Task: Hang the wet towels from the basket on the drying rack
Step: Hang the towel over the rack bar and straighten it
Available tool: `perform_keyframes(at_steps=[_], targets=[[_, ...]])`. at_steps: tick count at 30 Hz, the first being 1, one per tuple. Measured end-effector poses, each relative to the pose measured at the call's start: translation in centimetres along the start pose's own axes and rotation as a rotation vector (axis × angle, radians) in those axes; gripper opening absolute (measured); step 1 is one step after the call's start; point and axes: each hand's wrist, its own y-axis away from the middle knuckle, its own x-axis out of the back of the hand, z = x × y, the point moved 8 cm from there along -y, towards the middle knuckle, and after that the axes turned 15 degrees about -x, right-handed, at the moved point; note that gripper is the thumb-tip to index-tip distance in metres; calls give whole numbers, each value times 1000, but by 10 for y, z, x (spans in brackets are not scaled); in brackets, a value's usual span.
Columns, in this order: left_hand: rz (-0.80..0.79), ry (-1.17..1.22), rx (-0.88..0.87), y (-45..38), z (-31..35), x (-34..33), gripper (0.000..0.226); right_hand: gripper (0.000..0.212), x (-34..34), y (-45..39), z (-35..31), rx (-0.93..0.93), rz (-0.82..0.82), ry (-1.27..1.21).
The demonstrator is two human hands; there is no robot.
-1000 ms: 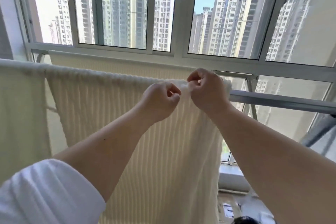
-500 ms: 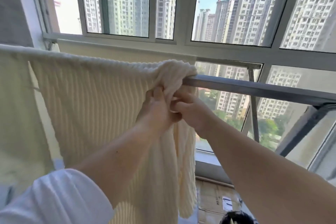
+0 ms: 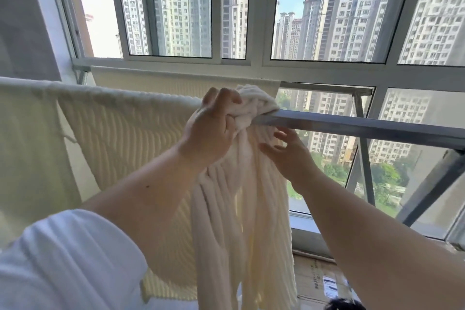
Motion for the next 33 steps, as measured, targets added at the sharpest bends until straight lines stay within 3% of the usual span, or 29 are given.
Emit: perform_keyframes(at_steps=[2,4,5,8,10,13,17,20,23,26,28,29,31,33], targets=[[-131,-208,-186,0,9,-5,11,75,-10,-7,-2,47,4,108],[-244,-394,-149,3,4,-6,9,76,-19,-15,-3,88,3,182],[-281,-492,-84,4,-1,-2,14,70,-25,-20,-5,122,9,206],[-401,-680,109,10,-14,-1,59,29,-29,-29,-10,216,50,201],[-452,-746,241,16,-23,-2,76,21,-34,-44,-6,143,-67,-7],[-438,-847,296,23,-32,-8,80,18,-47,-59,2,-52,-327,-312],[-409,-963,384,26,-39,-17,73,24,-48,-68,-11,-43,-687,-546],[-373,-1063,402,22,-40,-15,54,9,-47,-70,-20,-33,-924,-582],[-276,-999,401,9,-34,-8,32,34,-38,-80,-24,60,-1039,-574],[-149,-860,337,-5,-28,8,27,10,-29,-90,-24,154,-953,-439],[-168,-783,257,-14,-26,11,21,26,-22,-101,-24,74,-854,-444],[-154,-729,254,-18,-24,15,17,24,-21,-105,-26,42,-875,-477],[-106,-559,356,-24,-24,24,11,10,-20,-105,-41,32,-1026,-552],[-5,-302,511,-27,-23,32,7,34,-17,-110,-56,34,-1130,-631]])
